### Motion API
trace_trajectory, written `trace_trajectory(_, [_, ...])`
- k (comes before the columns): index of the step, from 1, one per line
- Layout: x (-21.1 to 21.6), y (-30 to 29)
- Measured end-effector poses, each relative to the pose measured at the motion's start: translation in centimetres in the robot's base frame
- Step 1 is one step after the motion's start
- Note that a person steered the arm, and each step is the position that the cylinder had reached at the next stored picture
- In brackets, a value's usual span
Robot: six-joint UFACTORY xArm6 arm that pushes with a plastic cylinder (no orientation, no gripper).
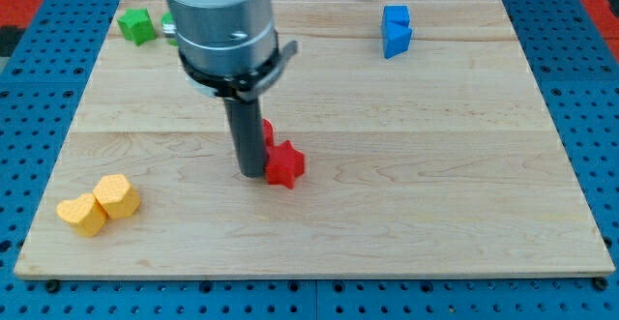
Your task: Push the red circle into the red star
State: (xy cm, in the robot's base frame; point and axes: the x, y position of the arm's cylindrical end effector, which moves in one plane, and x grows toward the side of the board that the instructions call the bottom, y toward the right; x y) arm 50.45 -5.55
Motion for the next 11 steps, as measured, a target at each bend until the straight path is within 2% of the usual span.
trace_trajectory(1, [0.0,0.3])
trace_trajectory(3, [-3.2,-3.3])
trace_trajectory(4, [-3.4,-5.3])
trace_trajectory(5, [-7.4,-5.3])
trace_trajectory(6, [-9.1,-2.8])
trace_trajectory(8, [-5.9,4.0])
trace_trajectory(10, [-5.7,4.9])
trace_trajectory(11, [-8.2,5.9])
